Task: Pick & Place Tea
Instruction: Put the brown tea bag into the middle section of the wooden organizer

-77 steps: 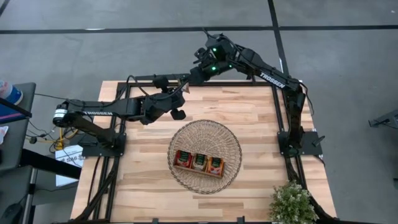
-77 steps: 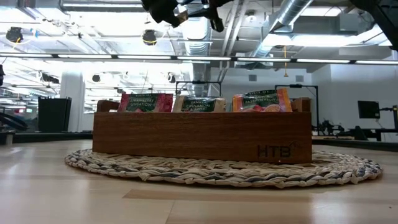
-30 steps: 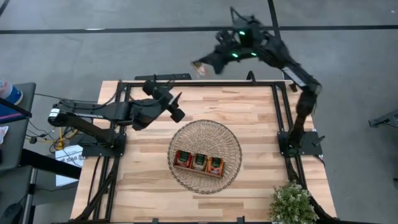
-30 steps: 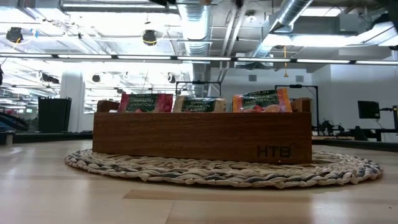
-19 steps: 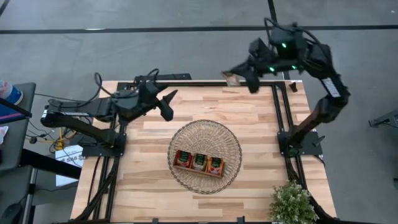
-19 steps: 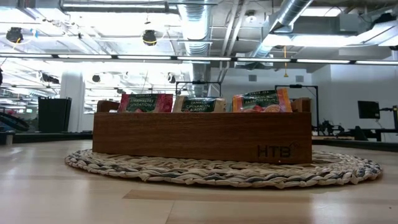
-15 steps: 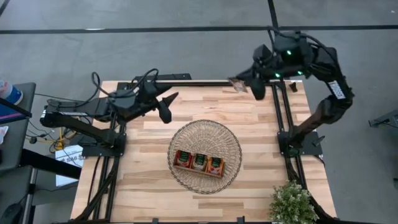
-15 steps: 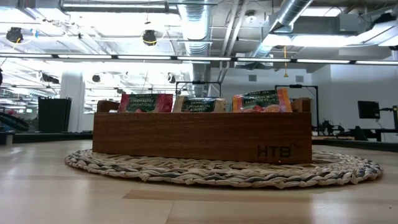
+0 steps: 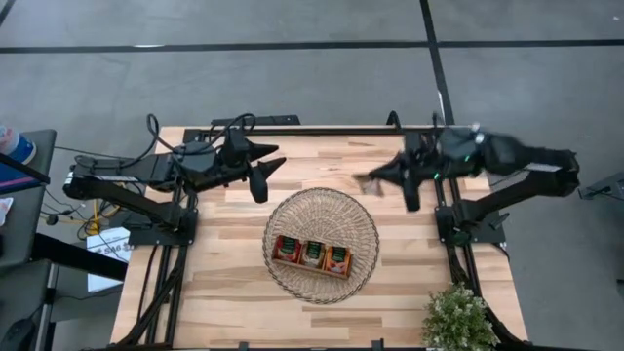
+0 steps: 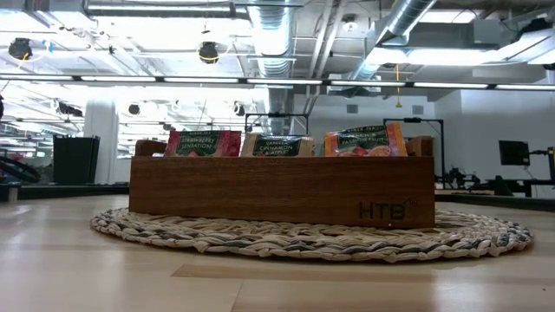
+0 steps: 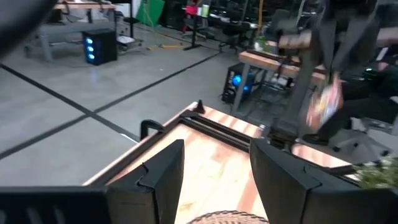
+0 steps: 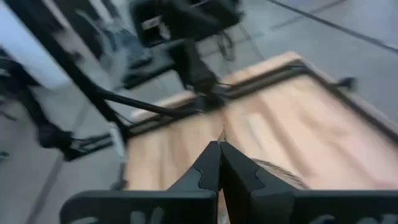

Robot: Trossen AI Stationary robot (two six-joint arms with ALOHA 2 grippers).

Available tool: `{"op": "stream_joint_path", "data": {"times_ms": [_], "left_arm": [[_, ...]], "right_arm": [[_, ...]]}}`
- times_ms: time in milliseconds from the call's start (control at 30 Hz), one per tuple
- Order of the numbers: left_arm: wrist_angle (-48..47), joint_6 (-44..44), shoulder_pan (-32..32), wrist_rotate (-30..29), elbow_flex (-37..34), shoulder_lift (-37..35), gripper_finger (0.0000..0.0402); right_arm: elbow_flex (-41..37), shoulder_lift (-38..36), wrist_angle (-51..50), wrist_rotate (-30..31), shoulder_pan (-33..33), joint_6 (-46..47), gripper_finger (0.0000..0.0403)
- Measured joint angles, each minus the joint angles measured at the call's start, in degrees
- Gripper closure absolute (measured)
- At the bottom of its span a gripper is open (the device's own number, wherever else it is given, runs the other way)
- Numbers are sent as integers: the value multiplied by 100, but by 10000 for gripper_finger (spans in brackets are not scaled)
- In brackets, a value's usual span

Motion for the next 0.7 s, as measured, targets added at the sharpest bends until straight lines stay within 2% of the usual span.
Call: {"op": "stream_joint_path", "data": {"times_ms": [133, 300, 433, 567, 700], "left_arm": [[-3, -112, 0, 220, 0, 0, 227], [-135, -243, 0, 492, 0, 0, 227], [-377, -259, 2, 633, 0, 0, 227], [-701, -393, 2, 917, 0, -11, 227], [-1314, -677, 4, 1541, 2, -96, 227]], "right_arm": [[-1616, -371, 1944, 131, 490, 167, 403], [-2726, -261, 3692, 418, 869, 81, 403], [-3170, 280, 4743, 535, 1025, 5, 403], [-3296, 1035, 5771, 702, 1178, 113, 403], [-3301, 1960, 6841, 990, 1404, 618, 403]]}}
